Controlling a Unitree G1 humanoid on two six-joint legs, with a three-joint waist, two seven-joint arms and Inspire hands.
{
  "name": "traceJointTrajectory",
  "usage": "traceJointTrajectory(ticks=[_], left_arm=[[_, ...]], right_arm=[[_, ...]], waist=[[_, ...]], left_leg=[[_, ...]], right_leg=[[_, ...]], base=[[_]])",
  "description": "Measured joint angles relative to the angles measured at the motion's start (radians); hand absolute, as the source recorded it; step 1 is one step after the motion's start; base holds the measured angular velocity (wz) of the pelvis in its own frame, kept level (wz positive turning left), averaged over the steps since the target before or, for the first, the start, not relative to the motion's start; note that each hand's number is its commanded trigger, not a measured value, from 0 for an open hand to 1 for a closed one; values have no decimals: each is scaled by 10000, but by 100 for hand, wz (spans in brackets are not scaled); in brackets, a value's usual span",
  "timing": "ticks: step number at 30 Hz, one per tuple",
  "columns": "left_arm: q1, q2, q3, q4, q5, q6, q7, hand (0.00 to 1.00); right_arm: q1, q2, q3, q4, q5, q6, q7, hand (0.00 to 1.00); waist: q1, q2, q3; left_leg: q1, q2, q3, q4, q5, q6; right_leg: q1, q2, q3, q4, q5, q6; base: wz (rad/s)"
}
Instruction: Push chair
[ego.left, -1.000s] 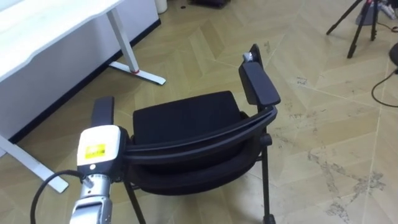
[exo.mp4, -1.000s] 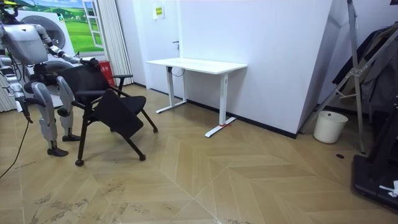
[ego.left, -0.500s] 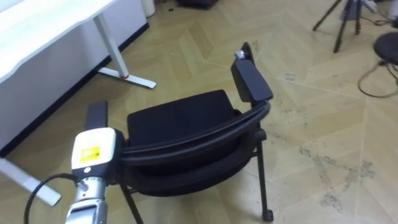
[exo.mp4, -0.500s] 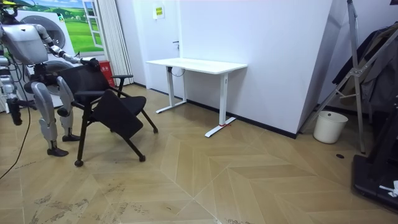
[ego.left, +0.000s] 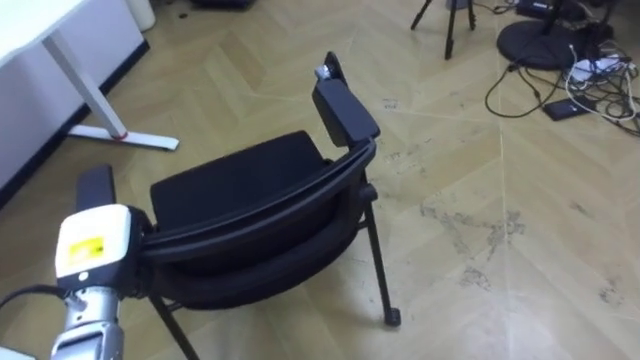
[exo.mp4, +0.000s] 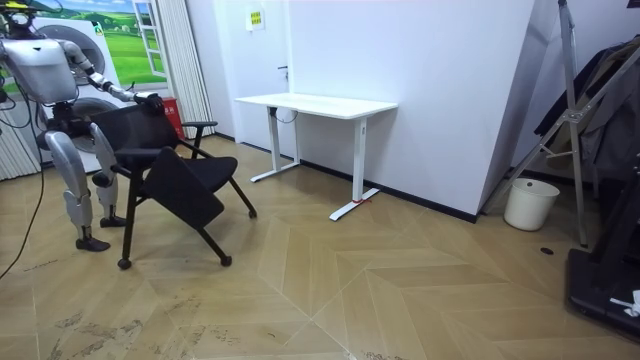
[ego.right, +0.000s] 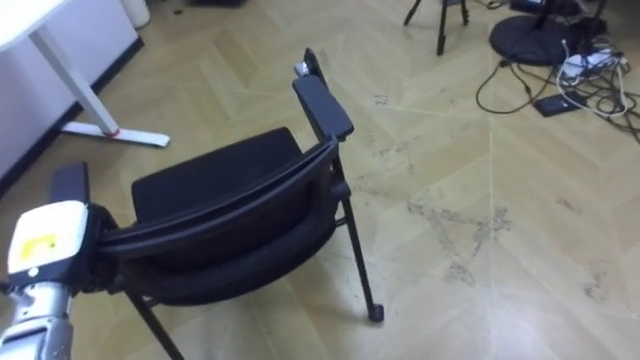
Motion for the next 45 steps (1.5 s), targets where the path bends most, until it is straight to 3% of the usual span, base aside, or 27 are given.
traceJointTrajectory(ticks=[3,6,8,14,21,24,26,29,34,40,45], left_arm=[[-85,3,63,-254,138,-189,-262,100],[-356,-144,-29,-260,411,-279,-334,100],[-649,-135,-181,-142,407,-283,-432,100],[-975,-171,-710,-129,477,-320,-526,100],[-1146,-244,-946,22,708,-702,-266,100],[-1335,-284,-1110,288,813,-814,-148,100],[-1447,-273,-1249,375,836,-863,-118,100],[-1583,-284,-1324,412,1009,-1042,-79,100],[-1697,-276,-1509,447,1145,-1173,-26,100],[-2299,-199,-2087,906,1120,-1303,-14,100],[-2376,-192,-2122,855,1158,-1528,-19,100]], right_arm=[[-70,-18,274,-2082,-1303,-31,-627,0],[-233,-187,911,-3865,-3312,-62,-881,0],[-624,-511,1762,-4741,-4496,-55,-795,0],[-882,-721,3407,-6419,-5293,-48,83,0],[-1089,-732,4690,-6706,-6046,-34,1368,0],[-1370,-735,5568,-6689,-6520,-13,2114,0],[-1562,-736,5958,-6684,-6654,-14,2585,0],[-1823,-741,6558,-6647,-7006,-14,3511,0],[-2064,-764,7079,-6353,-7600,-11,4462,0],[-3249,-891,7885,-5935,-8502,-62,5382,0],[-3647,-947,8076,-5759,-9645,-75,6058,0]], waist=[[210,-10,-3],[682,-55,33],[1069,-100,65],[1709,-138,68],[2331,-167,18],[2530,-263,62],[2606,-356,8],[2882,-549,38],[3132,-669,-36],[3323,-814,27],[3545,-872,47]], left_leg=[[-136,-8,56,17,3,4],[-152,-18,234,100,4,4],[-39,-28,400,89,4,3],[-6,-14,382,-24,4,4],[58,24,261,-25,8,1],[207,95,191,-35,9,-2],[214,112,143,-23,8,-4],[325,138,-40,-33,11,-9],[362,135,-303,-29,11,-10],[377,132,-767,37,26,-36],[341,125,-904,72,32,-45]], right_leg=[[-189,1,46,73,2,3],[-296,15,214,171,-7,17],[-293,32,374,142,-16,30],[-192,51,338,-36,17,43],[-41,66,264,-118,44,22],[175,73,37,-161,50,10],[242,68,-170,-202,52,4],[463,95,-240,-394,97,-77],[675,72,-481,-525,103,-87],[977,19,-912,-642,108,-94],[999,-6,-1081,-683,109,-97]], base=[[-7],[-15],[-17],[-2],[1],[11],[16],[7],[15],[22],[9]])
